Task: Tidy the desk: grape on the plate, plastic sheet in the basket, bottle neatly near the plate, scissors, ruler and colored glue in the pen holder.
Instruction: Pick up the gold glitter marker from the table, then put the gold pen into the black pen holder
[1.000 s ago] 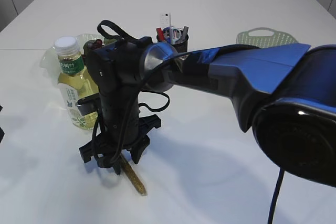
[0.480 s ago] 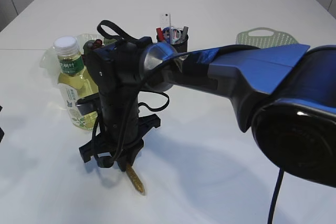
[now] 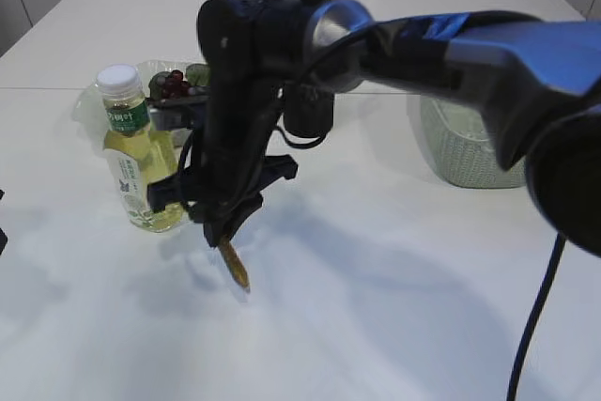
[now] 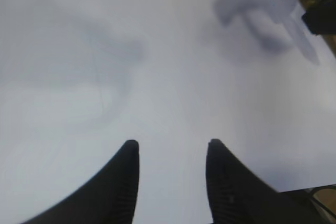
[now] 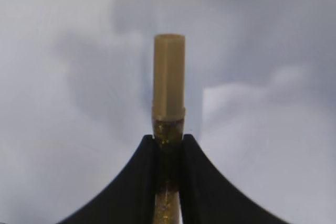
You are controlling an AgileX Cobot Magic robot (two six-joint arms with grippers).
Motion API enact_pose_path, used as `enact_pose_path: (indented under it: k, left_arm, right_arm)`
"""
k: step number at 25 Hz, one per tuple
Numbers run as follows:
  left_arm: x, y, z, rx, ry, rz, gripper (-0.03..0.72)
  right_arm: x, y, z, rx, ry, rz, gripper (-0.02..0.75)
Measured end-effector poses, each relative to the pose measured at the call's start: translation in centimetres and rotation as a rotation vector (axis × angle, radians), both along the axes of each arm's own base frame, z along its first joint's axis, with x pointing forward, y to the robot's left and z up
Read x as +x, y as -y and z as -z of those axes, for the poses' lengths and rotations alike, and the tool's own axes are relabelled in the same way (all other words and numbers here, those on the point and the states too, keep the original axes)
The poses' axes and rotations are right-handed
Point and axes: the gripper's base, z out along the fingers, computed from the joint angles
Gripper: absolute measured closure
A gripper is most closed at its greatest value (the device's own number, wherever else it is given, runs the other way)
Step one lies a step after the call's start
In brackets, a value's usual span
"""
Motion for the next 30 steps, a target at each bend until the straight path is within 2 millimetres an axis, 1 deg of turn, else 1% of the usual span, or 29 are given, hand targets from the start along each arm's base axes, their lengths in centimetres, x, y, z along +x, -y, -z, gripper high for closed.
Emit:
enact_pose_path:
  k: [6, 8, 13, 16, 19, 23, 27, 30]
  left_arm:
    - [0.0, 0.0, 0.0, 0.0, 0.0, 0.0, 0.38]
    - [0.0, 0.0, 0.0, 0.0, 0.0, 0.0, 0.38]
    - [0.0, 0.0, 0.0, 0.0, 0.0, 0.0, 0.38]
    - [0.0, 0.0, 0.0, 0.0, 0.0, 0.0, 0.38]
    - [0.0, 0.0, 0.0, 0.0, 0.0, 0.0, 0.38]
    - [0.0, 0.0, 0.0, 0.0, 0.0, 0.0, 0.38]
    - [0.0, 0.0, 0.0, 0.0, 0.0, 0.0, 0.38]
    - [0.0, 0.0, 0.0, 0.0, 0.0, 0.0, 0.38]
  right_arm:
    - [3.2, 4.3, -2.9, 0.103, 0.02, 0.052, 0.624]
    - [4.4, 6.2, -3.7, 0.139, 0.03, 0.067, 0.624]
    - [7.0, 10.2, -4.8, 0.282, 0.047, 0.064, 0.624]
    - [8.9, 12.5, -5.4, 0.393, 0.119, 0.085, 0.625]
    - [10.5, 14.2, -6.1, 0.491, 0.226, 0.086, 0.625]
    - [12.3, 15.7, -7.2, 0.589, 0.425, 0.056, 0.625]
    - [13.5, 15.8, -8.2, 0.625, 0.636, -0.004, 0.625]
    - [14.2, 16.0, -8.8, 0.616, 0.78, -0.027, 0.625]
